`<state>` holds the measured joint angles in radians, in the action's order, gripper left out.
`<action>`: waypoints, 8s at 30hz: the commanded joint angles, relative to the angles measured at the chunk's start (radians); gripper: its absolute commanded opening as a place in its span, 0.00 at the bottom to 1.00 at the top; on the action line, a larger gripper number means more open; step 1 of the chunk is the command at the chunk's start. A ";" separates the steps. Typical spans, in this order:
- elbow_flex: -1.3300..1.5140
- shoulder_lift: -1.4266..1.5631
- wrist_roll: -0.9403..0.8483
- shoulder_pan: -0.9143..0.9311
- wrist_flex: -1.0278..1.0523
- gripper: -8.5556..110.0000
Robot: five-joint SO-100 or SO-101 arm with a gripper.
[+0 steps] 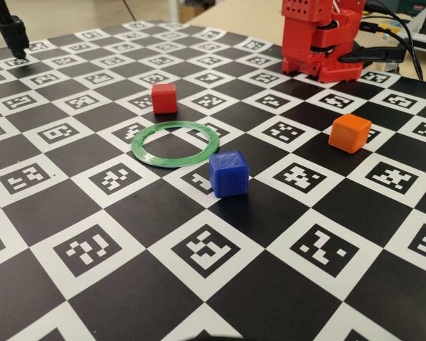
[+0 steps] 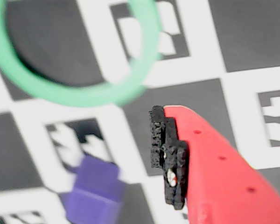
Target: Grab the red cube then put it in the green circle then put the blue cube on top and finally the orange cube on top
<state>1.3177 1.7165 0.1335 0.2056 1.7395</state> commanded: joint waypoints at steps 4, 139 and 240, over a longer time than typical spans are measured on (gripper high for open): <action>-0.098 -0.054 0.123 0.029 0.077 0.42; -0.262 -0.193 -0.067 -0.201 0.034 0.12; 0.158 -0.552 -0.140 -0.186 -0.626 0.42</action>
<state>1.4788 1.1137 -0.0153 0.0061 1.1198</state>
